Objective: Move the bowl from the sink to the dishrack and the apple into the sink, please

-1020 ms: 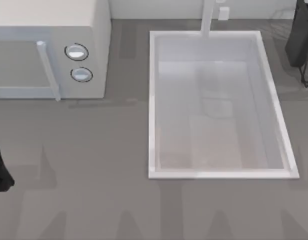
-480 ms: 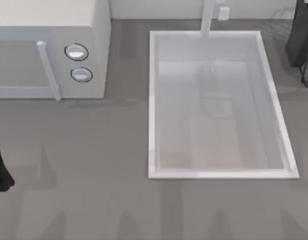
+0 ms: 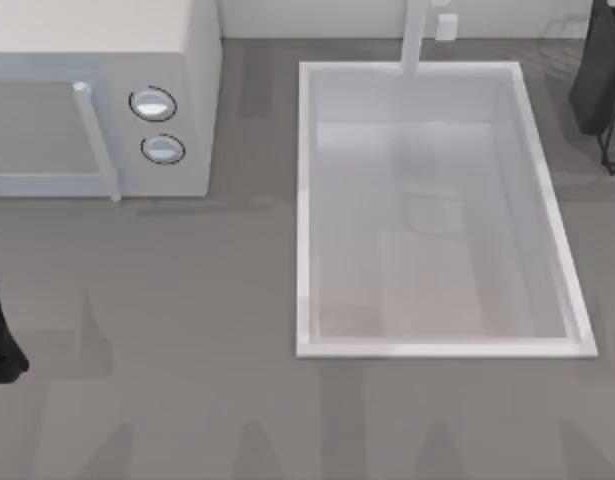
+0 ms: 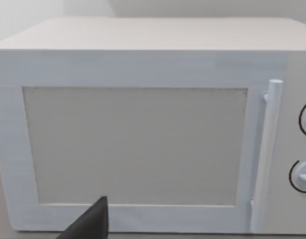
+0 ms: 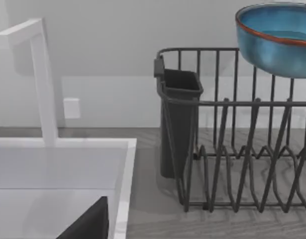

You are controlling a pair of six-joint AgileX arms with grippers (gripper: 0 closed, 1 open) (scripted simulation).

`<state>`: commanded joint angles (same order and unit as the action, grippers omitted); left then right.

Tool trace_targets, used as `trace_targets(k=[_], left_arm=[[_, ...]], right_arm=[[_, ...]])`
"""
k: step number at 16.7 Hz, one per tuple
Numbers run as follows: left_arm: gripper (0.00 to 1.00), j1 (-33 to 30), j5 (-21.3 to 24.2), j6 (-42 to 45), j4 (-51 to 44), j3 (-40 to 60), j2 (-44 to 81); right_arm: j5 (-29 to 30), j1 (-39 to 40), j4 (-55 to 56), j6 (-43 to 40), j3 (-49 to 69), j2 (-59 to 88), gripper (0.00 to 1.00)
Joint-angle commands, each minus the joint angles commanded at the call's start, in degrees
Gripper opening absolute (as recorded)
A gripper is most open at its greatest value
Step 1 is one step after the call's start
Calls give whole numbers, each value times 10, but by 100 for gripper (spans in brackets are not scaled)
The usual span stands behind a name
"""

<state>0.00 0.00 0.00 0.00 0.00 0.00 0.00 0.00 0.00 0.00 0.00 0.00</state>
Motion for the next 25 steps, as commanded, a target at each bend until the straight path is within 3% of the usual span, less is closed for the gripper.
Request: trace_targets(k=[9,13,17,25], left_arm=[[100,0,0,0,0,0,0],[100,0,0,0,0,0,0],[100,0,0,0,0,0,0],[100,0,0,0,0,0,0]], right_arm=[[0,0,0,0,1,1,100],[-1,-17,-48,-16,58,62,100],[-1,-56,-156,-52,182,219,100],[8,-151,-436,-148,470,680,100]])
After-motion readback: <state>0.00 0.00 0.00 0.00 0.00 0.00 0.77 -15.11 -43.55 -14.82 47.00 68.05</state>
